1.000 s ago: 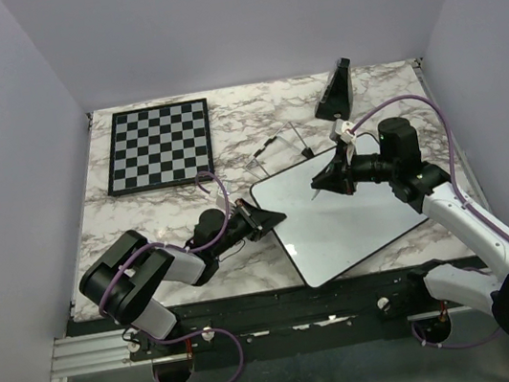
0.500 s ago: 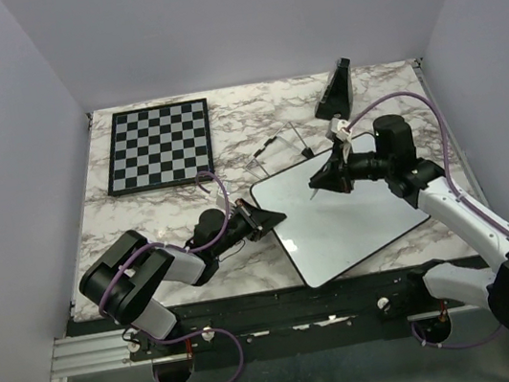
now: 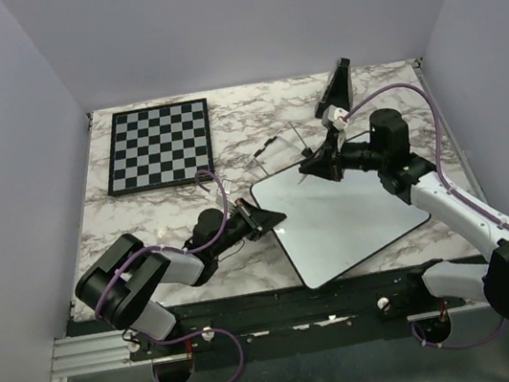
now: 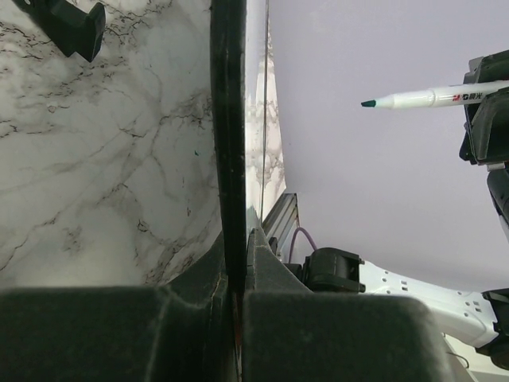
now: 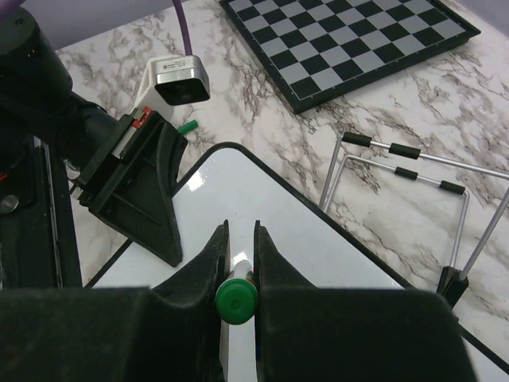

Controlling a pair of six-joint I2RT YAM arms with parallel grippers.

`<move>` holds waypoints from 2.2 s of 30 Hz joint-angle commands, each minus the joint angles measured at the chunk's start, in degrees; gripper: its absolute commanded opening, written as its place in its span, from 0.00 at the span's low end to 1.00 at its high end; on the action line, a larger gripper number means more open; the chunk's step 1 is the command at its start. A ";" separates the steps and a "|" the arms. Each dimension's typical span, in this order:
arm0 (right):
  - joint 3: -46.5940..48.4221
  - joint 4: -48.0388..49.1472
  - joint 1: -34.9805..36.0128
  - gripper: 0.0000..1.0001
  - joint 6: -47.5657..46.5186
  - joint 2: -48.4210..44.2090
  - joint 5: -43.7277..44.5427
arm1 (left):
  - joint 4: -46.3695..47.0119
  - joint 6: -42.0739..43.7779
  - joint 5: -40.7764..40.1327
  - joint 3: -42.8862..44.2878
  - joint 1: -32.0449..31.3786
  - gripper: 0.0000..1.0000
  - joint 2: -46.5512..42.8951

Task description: Write a sentence on the whiteboard

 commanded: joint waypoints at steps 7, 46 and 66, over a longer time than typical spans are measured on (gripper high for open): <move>-3.14 8.88 2.99 0.00 5.48 0.04 6.68 | -2.19 5.85 2.01 1.10 -0.65 0.00 -1.79; -4.02 7.12 6.94 0.01 6.27 4.70 15.99 | 1.58 4.53 1.83 1.71 -1.70 0.00 0.76; -2.61 7.21 7.91 0.00 7.32 6.98 13.97 | 2.03 4.44 2.09 2.33 -2.06 0.00 1.73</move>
